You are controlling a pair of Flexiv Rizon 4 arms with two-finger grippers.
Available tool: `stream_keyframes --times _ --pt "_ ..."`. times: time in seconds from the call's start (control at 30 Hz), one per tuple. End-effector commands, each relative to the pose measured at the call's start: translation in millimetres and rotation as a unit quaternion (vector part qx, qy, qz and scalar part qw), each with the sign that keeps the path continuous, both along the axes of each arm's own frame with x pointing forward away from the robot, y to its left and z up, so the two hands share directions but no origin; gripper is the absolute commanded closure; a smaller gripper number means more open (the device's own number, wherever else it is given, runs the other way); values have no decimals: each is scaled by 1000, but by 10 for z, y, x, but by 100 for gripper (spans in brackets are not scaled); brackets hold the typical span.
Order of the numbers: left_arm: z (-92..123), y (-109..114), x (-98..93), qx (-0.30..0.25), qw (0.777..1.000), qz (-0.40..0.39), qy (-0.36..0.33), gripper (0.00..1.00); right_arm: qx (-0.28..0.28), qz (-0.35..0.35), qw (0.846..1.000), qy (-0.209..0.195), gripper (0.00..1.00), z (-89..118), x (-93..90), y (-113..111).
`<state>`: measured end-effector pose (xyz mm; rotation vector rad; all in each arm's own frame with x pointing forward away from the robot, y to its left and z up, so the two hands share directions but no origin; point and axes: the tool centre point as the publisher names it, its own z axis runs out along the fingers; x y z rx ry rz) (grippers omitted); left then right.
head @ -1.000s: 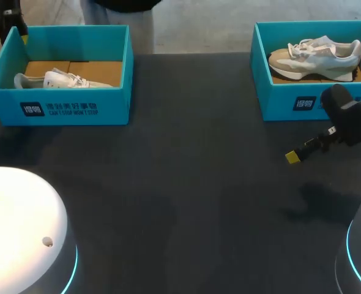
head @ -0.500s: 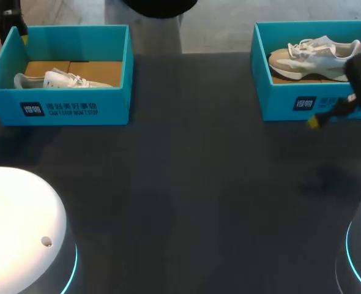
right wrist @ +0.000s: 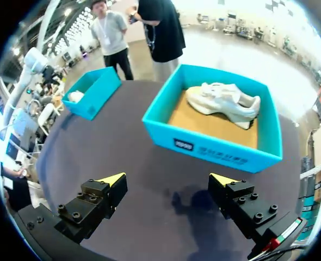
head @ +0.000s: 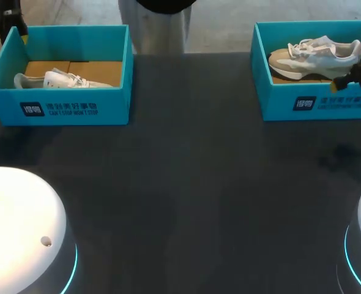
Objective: Take the shoe out of the shoebox, open the shoe tongue, remove and reinsert the insole, then place the shoe into the shoebox
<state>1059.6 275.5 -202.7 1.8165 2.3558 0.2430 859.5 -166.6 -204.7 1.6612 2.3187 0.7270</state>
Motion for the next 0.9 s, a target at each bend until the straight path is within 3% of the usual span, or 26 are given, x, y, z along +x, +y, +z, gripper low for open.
stream_keyframes --times 0.03,0.27,0.63,0.9 --pt "6 -1 -5 1 1000 0 0 0 -41 -41 998 21 0 72 220 26" --pt "6 -1 -5 1 1000 0 0 0 -79 -135 987 22 0 57 528 -108" --pt "6 -1 -5 1 1000 0 0 0 -136 -167 976 16 0 -22 929 -150" --pt "6 -1 -5 1 1000 0 0 0 -129 -171 977 14 0 -19 946 -159"
